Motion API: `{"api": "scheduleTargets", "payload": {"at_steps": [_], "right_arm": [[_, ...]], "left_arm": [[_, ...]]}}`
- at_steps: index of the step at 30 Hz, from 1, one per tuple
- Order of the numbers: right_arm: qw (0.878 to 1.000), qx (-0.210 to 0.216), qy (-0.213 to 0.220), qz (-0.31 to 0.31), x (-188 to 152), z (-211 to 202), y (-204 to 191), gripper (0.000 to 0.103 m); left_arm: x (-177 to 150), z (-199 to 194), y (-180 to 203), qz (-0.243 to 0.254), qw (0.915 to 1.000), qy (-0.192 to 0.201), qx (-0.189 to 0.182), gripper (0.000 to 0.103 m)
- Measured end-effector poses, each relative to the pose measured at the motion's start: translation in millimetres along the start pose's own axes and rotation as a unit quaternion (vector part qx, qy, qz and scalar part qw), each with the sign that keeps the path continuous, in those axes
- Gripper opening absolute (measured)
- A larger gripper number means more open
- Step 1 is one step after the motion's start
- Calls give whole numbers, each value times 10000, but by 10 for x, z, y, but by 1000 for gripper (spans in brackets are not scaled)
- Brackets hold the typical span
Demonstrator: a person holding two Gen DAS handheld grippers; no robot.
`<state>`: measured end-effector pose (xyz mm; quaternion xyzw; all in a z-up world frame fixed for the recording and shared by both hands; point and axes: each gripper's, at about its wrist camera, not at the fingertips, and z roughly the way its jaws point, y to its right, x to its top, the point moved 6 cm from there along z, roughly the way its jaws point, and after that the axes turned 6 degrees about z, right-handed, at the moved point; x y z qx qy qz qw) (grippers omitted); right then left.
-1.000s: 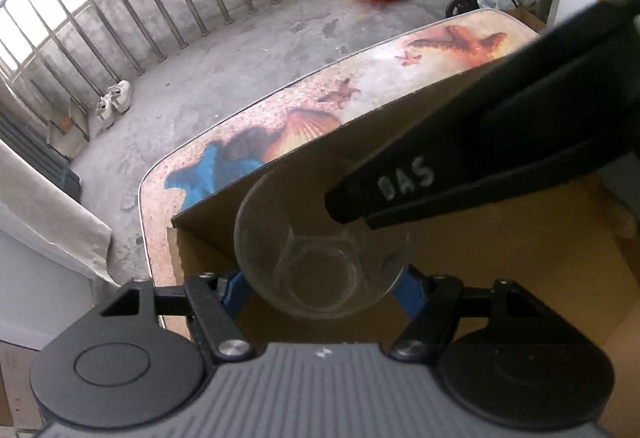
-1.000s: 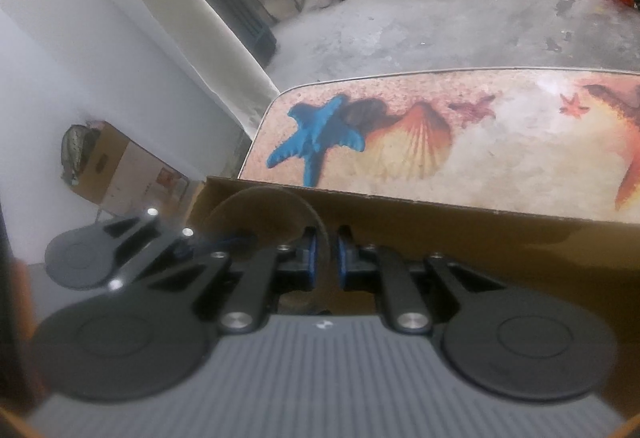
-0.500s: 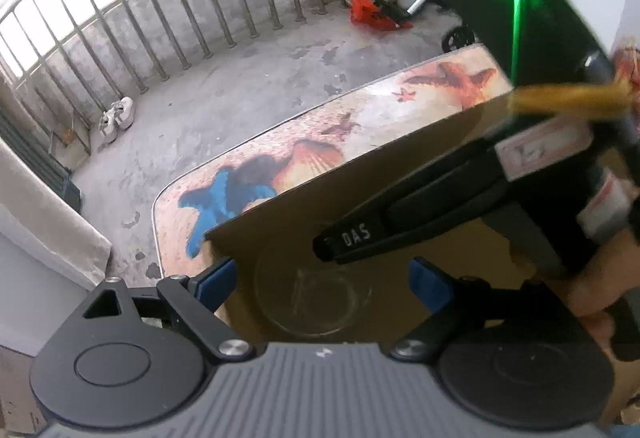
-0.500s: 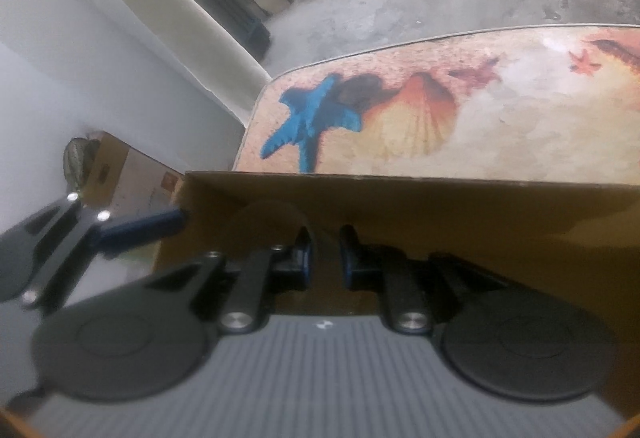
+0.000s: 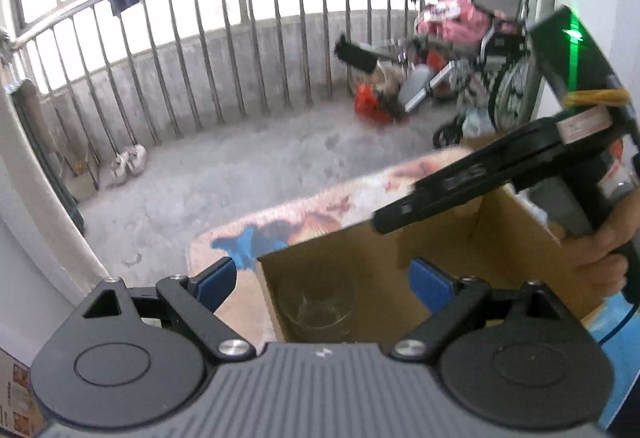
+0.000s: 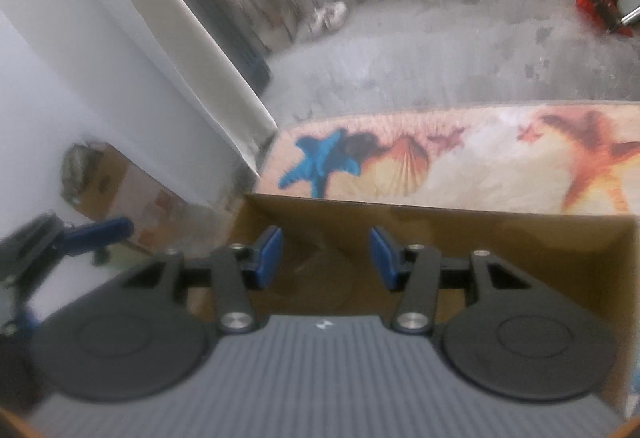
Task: Organize rigid objects
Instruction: 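Withdraw the right tool and bring the left tool to the white bottle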
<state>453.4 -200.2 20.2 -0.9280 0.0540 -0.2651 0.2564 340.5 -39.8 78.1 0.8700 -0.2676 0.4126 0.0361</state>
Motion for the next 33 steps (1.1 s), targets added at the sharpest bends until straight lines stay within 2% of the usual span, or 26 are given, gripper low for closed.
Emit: {"api": "scheduleTargets", "payload": {"at_steps": [5, 12, 17, 23, 25, 29, 33], "right_arm": [[9991, 87, 338, -225, -170, -737, -203, 53], [9950, 234, 648, -717, -772, -1529, -551, 57], [9922, 337, 860, -837, -1234, -2003, -705, 60], [9870, 303, 1195, -1033, -1822, -2411, -761, 67], [9851, 214, 1323, -1074, -2021, -2487, -734, 67], [9822, 27, 1575, -1021, -2483, -2617, -582, 69], [9770, -280, 1866, -989, -2964, -2651, -319, 76]], "left_arm": [[-13, -575, -7, -273, 9984, 300, 391, 101], [-220, -1208, 166, -496, 9956, 472, 642, 103], [-410, -1469, 333, -535, 9932, 444, 938, 103], [-700, -1659, 557, -736, 9906, 511, 1038, 103], [-839, -1682, 644, -824, 9898, 573, 1012, 103], [-1186, -1676, 830, -995, 9893, 785, 717, 103], [-1669, -1516, 1067, -1331, 9860, 1003, 75, 103]]}}
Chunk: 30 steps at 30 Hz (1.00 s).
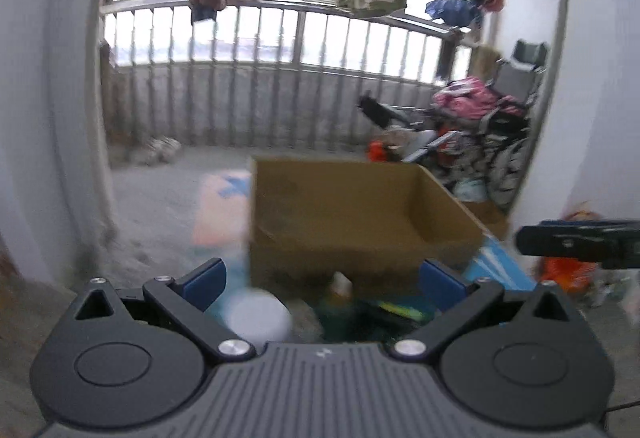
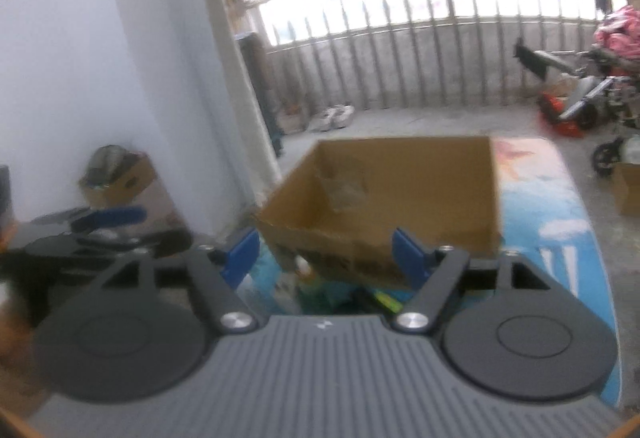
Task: Organize rigid objects
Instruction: 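Withdraw the right tool and bring the left tool to the white bottle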
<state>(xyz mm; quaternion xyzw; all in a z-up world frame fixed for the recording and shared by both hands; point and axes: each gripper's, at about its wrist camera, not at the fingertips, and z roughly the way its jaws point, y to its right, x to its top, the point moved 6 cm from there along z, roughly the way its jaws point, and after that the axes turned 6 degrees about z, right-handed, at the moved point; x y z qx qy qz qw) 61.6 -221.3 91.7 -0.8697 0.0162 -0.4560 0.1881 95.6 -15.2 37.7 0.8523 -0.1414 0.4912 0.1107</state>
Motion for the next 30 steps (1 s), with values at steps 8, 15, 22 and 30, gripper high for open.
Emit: {"api": "scheduleTargets", "payload": {"at_steps": [8, 15, 22, 30], "right_arm": [[9963, -154, -384, 759, -916, 273, 444, 76], [9935, -133, -686, 900, -1001, 720, 511, 76], [9945, 177, -763, 694, -712, 961, 288, 76], [9905, 1192, -667, 146, -339, 1176, -565, 79]], "left_arm": [[-814, 433, 602, 838, 9938, -192, -704, 103], [-1067, 785, 842, 1562, 9860, -327, -481, 96], [-950, 521, 531, 1421, 9898, 6, 136, 94], [-768, 230, -91, 1125, 9889, 212, 951, 95]]}}
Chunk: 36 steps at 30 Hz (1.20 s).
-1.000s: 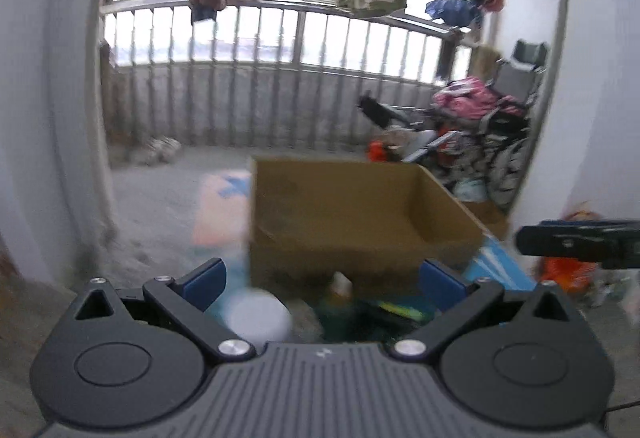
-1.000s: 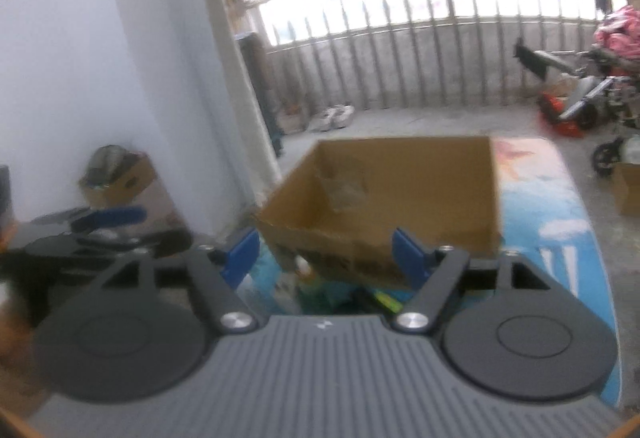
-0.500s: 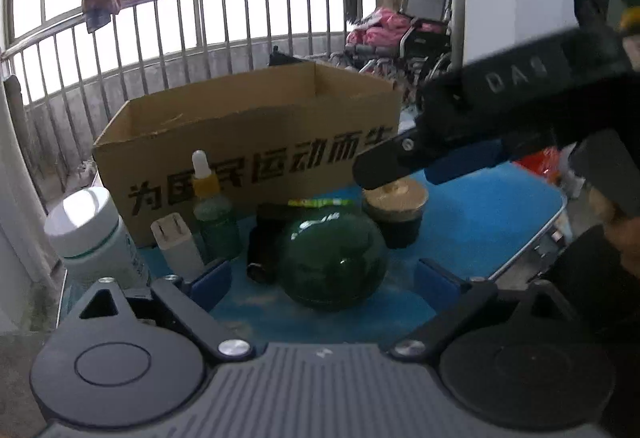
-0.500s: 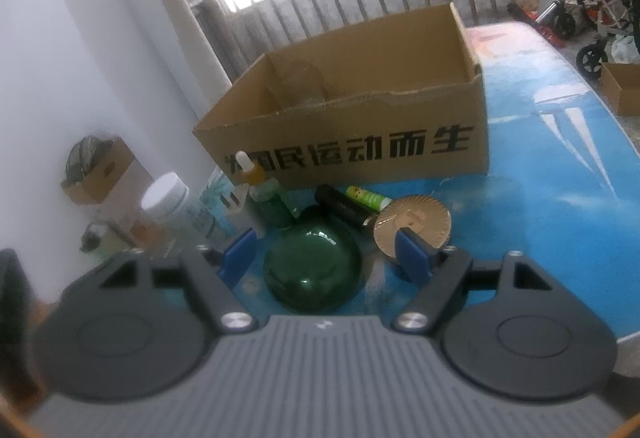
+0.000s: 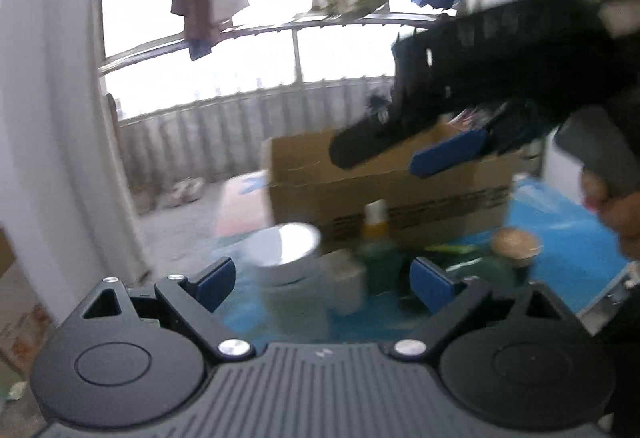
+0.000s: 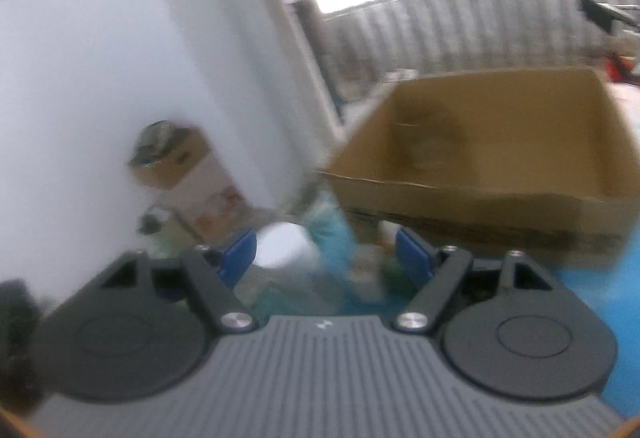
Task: Organize rigid objects
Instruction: 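Withdraw the right tool and bring the left tool to the white bottle, then close the left tool around the white supplement bottle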
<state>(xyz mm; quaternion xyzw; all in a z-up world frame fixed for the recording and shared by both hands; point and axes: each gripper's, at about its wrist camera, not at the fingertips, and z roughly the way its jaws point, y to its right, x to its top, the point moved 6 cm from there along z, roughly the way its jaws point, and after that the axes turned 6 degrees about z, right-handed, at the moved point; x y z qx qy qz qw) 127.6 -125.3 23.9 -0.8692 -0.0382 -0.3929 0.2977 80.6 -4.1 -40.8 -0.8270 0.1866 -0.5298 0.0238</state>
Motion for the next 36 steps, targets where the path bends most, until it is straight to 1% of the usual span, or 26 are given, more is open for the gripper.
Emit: {"api": "scheduleTargets", "payload": {"at_steps": [2, 4, 7, 9, 11, 13, 16, 19, 21, 23, 28, 32, 36], "right_arm": [[9997, 92, -140, -176, 35, 201, -172, 79], [9985, 15, -278, -468, 47, 409, -306, 79], [9953, -155, -593, -754, 25, 748, -403, 79], [9930, -258, -769, -858, 17, 926, -422, 79], [9911, -307, -917, -919, 7, 1082, -444, 79], [9891, -362, -1070, -940, -25, 1217, -451, 79], [9877, -428, -1197, -914, -55, 1316, -418, 79], [9871, -430, -1260, -887, -86, 1372, -408, 78], [9863, -436, -1320, -891, -118, 1391, -395, 71], [9856, -367, -1390, -887, -150, 1356, -389, 58], [9828, -474, -1393, -1115, -211, 1362, -460, 57], [9843, -441, -1372, -1022, -215, 1311, -450, 56], [9863, -364, -1355, -868, -197, 1175, -421, 56]], "left_arm": [[-83, 134, -100, 17, 9995, -255, 164, 91], [-166, 254, -181, -113, 9990, -404, 137, 86], [-248, 405, -198, -161, 9985, -526, 8, 84], [-274, 513, -179, -58, 9979, -652, -25, 79], [-281, 581, -155, -35, 9970, -755, -148, 74], [-286, 604, -127, -50, 9965, -779, -301, 73], [-288, 621, -116, -28, 9964, -746, -399, 68], [-312, 655, -117, -69, 9956, -818, -446, 59], [-324, 666, -128, -106, 9955, -837, -425, 56], [-328, 673, -136, -171, 9955, -829, -417, 54], [-315, 671, -145, -274, 9953, -843, -401, 54], [-292, 608, -95, -223, 9956, -815, -416, 54], [-265, 495, -2, -145, 9957, -801, -448, 54]]}}
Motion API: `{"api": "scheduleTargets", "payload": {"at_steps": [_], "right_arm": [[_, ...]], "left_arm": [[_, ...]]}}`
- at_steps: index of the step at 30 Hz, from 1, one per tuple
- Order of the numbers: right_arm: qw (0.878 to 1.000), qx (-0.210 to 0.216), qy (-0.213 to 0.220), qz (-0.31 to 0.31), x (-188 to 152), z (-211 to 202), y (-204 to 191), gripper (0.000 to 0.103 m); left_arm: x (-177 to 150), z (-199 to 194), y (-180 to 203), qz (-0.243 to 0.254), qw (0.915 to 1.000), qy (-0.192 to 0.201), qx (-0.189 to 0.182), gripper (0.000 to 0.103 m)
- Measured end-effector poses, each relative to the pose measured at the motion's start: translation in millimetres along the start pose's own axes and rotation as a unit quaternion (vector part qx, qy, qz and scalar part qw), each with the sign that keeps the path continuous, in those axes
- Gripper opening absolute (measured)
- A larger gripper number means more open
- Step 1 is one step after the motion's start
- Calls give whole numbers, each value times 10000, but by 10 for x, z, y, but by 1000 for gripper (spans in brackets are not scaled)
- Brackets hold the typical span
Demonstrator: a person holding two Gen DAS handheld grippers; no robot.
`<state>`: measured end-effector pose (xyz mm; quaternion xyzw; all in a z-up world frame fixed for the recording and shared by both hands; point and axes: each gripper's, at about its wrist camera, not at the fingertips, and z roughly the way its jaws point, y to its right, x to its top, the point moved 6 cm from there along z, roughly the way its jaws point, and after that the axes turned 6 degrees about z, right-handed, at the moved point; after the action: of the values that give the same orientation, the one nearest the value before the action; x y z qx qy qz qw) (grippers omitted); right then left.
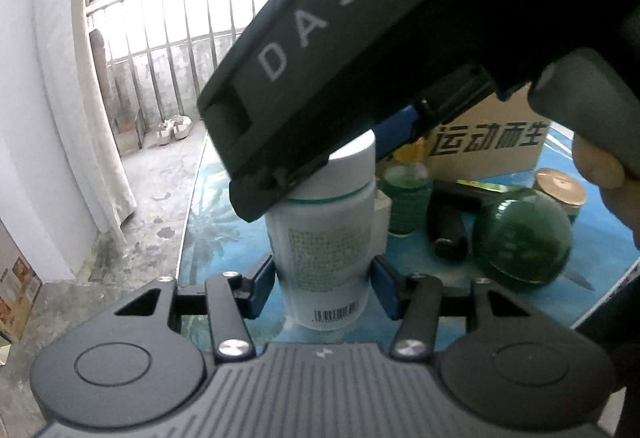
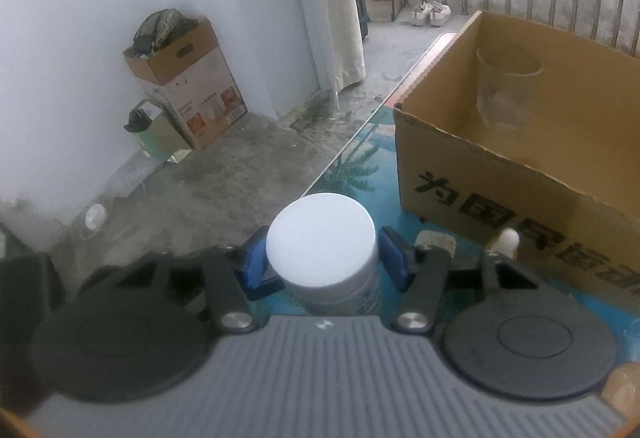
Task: Organize rigid objects
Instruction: 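Close the left tool around the white supplement bottle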
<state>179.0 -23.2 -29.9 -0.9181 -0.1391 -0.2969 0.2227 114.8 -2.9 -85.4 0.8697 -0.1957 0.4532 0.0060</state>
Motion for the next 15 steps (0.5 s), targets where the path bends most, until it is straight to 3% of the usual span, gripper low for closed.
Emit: {"api": "scheduleTargets", "payload": {"at_steps": [15], "right_arm": [[9995, 50, -58, 302, -355, -326, 168, 56]], "left_arm": [[-75, -132, 293, 254, 9994, -106, -197, 54]]}}
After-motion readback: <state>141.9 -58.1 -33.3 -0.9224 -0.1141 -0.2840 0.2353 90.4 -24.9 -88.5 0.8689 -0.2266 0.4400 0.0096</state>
